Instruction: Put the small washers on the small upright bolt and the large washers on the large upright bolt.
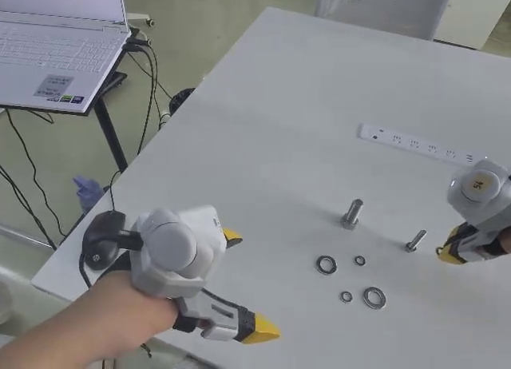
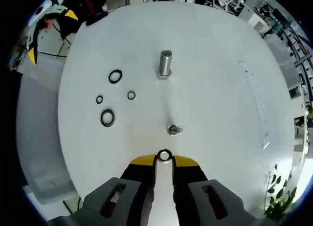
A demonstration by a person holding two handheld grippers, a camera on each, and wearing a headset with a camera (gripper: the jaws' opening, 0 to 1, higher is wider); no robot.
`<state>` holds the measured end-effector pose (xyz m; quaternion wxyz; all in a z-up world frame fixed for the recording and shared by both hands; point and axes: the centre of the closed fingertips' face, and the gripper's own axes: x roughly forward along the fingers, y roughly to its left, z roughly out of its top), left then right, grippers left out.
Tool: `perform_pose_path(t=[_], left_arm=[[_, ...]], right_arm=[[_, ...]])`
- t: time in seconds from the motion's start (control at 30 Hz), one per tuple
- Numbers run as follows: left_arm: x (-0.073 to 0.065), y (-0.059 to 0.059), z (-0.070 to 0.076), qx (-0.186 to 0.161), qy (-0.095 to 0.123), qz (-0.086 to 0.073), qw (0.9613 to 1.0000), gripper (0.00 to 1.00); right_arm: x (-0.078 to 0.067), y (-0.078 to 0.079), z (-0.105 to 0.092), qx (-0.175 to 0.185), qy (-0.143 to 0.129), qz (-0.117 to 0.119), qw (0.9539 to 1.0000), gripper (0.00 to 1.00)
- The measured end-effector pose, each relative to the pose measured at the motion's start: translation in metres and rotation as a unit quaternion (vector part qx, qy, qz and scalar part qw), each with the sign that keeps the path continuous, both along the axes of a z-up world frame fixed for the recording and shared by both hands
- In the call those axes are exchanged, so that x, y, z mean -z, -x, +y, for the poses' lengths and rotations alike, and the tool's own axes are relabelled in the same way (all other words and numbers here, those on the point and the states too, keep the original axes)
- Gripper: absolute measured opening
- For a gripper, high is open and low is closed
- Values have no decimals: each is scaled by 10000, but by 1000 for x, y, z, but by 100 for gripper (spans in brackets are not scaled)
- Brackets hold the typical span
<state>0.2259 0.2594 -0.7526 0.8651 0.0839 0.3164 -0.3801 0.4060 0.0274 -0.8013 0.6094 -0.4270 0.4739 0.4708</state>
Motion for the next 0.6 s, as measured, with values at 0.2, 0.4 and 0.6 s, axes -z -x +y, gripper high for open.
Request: perform_pose_path(t=[0.2, 0.4, 0.6], left_arm=[[-2, -2, 0, -79, 54, -46, 9999, 89], [-1, -3, 2, -158, 122, -61, 9998, 94], [-1, -6, 3, -200, 158, -38, 9997, 96]], right_arm=[[-11, -17, 11, -82, -83, -150, 9998, 13], [-5, -24, 21, -136, -42, -134, 9998, 13], [0, -24, 24, -180, -32, -82, 9998, 13]])
